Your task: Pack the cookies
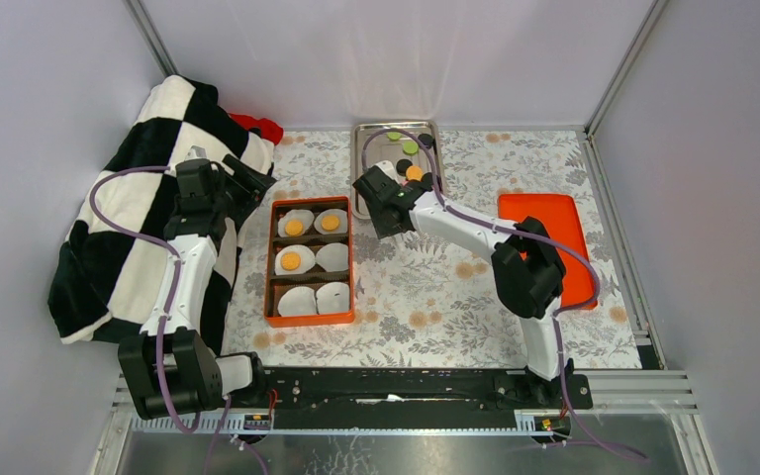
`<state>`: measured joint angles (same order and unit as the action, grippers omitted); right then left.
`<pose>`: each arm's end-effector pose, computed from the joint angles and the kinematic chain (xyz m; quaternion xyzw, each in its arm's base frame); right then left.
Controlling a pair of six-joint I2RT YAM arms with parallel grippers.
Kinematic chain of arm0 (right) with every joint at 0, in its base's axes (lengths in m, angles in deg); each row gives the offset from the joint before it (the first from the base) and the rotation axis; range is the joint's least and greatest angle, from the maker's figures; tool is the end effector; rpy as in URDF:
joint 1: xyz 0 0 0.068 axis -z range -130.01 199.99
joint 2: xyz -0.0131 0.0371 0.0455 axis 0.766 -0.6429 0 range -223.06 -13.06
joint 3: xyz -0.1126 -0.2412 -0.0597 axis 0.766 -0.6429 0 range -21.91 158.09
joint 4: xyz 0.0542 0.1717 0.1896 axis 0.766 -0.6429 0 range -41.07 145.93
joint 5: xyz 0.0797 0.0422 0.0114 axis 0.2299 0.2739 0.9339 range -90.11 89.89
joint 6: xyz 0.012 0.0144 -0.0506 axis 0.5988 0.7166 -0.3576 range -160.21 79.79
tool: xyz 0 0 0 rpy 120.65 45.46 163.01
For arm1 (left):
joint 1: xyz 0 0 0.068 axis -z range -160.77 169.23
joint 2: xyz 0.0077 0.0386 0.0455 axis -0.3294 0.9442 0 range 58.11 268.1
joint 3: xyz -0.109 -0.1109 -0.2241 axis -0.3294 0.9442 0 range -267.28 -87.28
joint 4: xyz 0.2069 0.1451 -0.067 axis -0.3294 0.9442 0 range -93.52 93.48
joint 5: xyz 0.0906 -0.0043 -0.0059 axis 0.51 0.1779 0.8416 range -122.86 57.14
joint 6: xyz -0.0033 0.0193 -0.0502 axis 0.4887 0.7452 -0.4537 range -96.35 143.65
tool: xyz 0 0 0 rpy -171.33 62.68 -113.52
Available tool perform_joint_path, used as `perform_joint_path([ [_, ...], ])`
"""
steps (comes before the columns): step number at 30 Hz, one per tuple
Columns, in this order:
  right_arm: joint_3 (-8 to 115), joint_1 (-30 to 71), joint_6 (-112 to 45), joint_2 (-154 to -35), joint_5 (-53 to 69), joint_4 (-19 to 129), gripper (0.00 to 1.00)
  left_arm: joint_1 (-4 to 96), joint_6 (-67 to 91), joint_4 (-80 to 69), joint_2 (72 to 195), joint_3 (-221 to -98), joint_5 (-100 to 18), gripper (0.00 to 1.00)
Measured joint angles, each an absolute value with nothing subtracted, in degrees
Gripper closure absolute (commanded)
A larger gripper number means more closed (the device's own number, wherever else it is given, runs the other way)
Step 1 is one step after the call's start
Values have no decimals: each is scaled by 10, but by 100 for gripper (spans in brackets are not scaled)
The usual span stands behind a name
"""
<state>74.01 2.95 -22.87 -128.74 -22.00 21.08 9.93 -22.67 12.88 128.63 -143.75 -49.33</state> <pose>0.3144 0.3182 0.2379 -0.1840 0.9189 0.0060 0.3490 0.2753 0.0350 0.3063 -0.3379 0.7930 -0.2739 0.4266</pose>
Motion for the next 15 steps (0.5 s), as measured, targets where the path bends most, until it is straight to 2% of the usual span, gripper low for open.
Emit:
perform_joint_path([
  [5,758,44,-233,-1313,-216,211,55,99,-227,129,1287,-1437,-494,22],
  [9,759,52,-238,-1315,-208,206,67,99,-227,128,1291,-1437,-494,22],
  [15,768,52,-238,-1315,-194,198,78,99,-227,128,1302,-1437,-501,22],
])
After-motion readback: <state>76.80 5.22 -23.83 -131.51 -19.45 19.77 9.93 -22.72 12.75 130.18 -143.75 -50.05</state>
